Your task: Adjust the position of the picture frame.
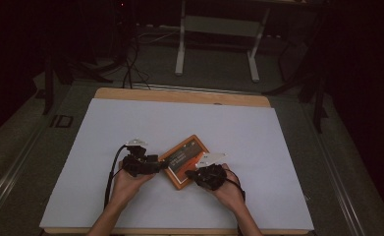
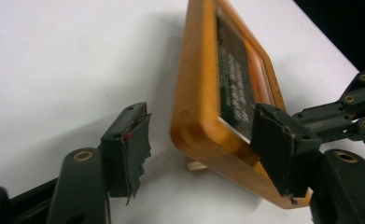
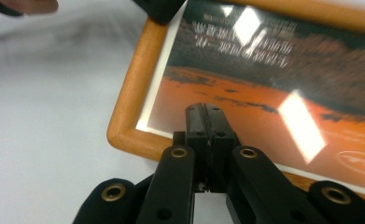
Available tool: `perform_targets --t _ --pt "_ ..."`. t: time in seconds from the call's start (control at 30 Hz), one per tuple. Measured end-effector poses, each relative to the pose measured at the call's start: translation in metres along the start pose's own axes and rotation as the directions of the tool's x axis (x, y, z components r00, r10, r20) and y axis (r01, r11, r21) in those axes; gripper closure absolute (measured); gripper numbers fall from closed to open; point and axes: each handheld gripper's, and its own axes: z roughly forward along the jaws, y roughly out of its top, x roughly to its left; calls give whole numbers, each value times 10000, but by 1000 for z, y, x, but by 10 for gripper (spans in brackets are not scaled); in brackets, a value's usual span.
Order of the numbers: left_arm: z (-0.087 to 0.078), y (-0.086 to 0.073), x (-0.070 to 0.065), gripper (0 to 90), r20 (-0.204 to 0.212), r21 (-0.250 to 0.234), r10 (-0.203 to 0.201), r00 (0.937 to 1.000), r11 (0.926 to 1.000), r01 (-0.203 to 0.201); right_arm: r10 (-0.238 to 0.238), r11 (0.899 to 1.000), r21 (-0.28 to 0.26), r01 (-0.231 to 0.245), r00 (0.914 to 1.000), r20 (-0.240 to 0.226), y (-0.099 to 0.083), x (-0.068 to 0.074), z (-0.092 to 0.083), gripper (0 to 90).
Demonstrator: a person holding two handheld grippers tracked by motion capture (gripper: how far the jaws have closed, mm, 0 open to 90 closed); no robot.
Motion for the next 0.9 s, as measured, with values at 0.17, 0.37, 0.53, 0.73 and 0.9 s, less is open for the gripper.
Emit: perform_targets --t 0.17,0.37,0.53,0.73,0.9 --pt "5 -1 -7 492 483 356 167 9987 9992 -185 -70 9998 182 71 9999 -85 -6 1 1 900" --pt "3 -1 -10 560 577 444 162 9982 9988 -187 -278 9993 235 278 9996 3 -4 3 -1 899" --pt "-1 2 -17 604 669 261 305 9973 9991 -323 -317 9994 -110 318 9994 135 3 1 -12 897" --pt "-6 14 -38 657 557 67 1261 9905 9919 -1267 -573 9968 -533 587 9980 274 15 1 -30 818" --pt "-7 25 -61 686 321 229 2601 9651 9651 -2609 -767 9927 -902 806 9960 465 21 1 -49 770"
